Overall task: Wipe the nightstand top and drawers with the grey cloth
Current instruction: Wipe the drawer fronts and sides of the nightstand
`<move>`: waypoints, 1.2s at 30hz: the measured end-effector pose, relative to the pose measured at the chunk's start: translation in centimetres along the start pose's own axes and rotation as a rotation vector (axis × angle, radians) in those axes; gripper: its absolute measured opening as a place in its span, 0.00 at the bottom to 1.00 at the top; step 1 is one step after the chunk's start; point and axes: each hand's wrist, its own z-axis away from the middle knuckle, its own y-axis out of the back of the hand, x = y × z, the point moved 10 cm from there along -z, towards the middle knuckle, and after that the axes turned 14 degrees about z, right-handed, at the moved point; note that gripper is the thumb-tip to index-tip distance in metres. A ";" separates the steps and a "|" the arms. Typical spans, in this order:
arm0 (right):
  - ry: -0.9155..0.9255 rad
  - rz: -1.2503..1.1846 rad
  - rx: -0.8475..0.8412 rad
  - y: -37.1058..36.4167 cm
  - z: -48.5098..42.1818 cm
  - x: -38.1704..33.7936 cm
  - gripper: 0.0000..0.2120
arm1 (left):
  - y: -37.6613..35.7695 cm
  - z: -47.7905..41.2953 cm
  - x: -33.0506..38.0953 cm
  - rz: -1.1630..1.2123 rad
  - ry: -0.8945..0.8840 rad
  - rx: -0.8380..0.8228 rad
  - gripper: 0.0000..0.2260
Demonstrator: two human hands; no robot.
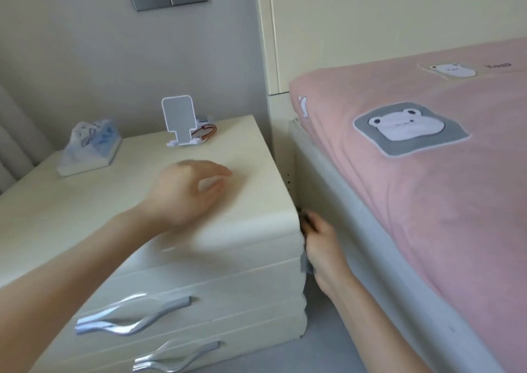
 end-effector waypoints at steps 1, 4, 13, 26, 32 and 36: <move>-0.062 0.033 -0.033 -0.2 0.2 1.5 0.13 | -1.0 -0.3 0.0 -0.018 -0.001 -0.047 0.23; -0.155 -0.018 -0.108 -0.6 1.1 2.9 0.15 | -3.2 -1.1 -0.1 -0.058 0.047 -0.126 0.23; -0.118 -0.115 -0.270 -4.2 -5.7 2.4 0.19 | -4.2 -1.6 -0.8 -0.082 0.034 -0.175 0.19; -0.123 -0.234 -0.391 -5.1 -6.2 3.5 0.19 | -7.1 -12.6 0.1 -0.134 -0.026 -0.232 0.26; -0.276 -0.189 -0.318 -6.3 -7.6 8.6 0.18 | -11.5 -13.8 -3.4 -0.195 0.143 -0.371 0.29; -0.276 -0.111 -0.354 -6.5 -7.1 9.8 0.19 | -11.7 -13.7 -3.8 -0.123 0.170 -0.376 0.31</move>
